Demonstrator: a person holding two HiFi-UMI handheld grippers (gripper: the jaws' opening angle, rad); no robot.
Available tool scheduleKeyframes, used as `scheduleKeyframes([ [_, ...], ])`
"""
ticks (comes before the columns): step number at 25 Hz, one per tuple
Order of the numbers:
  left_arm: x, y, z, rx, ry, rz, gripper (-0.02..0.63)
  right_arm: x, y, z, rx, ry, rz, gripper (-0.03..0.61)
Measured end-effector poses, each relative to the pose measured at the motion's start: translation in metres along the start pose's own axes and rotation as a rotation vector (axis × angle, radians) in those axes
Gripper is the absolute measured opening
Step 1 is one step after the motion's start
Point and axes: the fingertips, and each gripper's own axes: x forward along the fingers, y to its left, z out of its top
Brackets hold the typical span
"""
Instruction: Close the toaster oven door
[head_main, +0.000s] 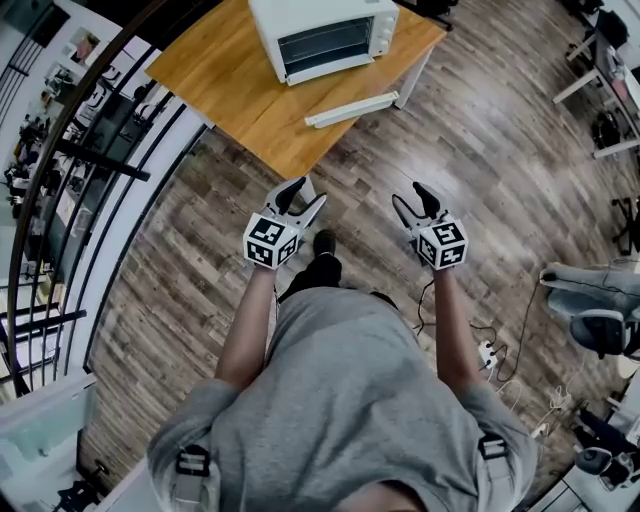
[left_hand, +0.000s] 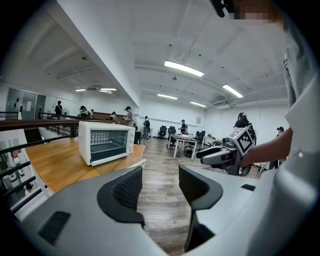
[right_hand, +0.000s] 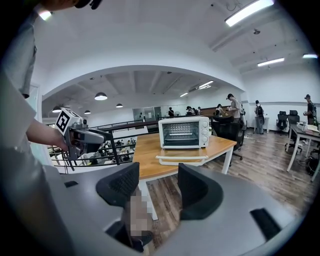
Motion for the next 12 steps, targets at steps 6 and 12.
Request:
scheduleKeyframes([
  [6,0.021,0.03,0.011,0.01,0.012,-0.013,0.242,0.031,-0.017,0.009,0.02,0.011,-0.013,0.25],
  [12,0.044,0.066,0.022,0.011,0.021,-0.03,0.242,0.07,-0.029,0.023,0.026,0.015,-0.021,0.247],
])
